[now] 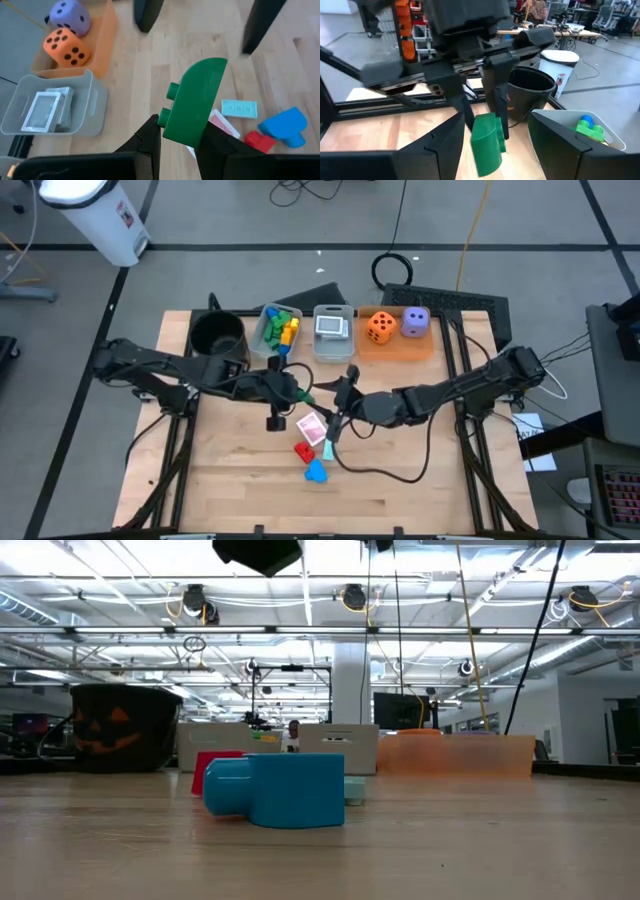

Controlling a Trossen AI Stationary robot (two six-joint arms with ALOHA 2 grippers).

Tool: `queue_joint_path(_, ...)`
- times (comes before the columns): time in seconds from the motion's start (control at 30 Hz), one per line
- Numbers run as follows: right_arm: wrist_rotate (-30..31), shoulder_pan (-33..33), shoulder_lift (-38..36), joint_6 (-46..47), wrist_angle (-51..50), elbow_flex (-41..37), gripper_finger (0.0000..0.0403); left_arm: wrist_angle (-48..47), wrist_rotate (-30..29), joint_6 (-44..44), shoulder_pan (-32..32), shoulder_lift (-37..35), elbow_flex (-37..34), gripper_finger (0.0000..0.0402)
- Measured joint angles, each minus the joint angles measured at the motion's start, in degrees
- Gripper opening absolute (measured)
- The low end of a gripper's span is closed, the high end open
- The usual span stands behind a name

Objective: Pick & Place Toys
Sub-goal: Put the green game piece into the left gray bin

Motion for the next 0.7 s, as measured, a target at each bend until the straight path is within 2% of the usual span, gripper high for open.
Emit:
queue_joint_path(0.33, -1.79, 0.02, 0.02, 0.76, -1.37, 0.0, 0.021, 3.13, 0.55, -0.71, 0.44, 0.5, 0.02, 0.0084)
queue_joint_path(0.7, -1.7, 0.08, 0.02, 0.84, -4.11, -0.02, 0.021, 6.04, 3.94, -2.64, 0.81, 0.47, 0.02, 0.0084)
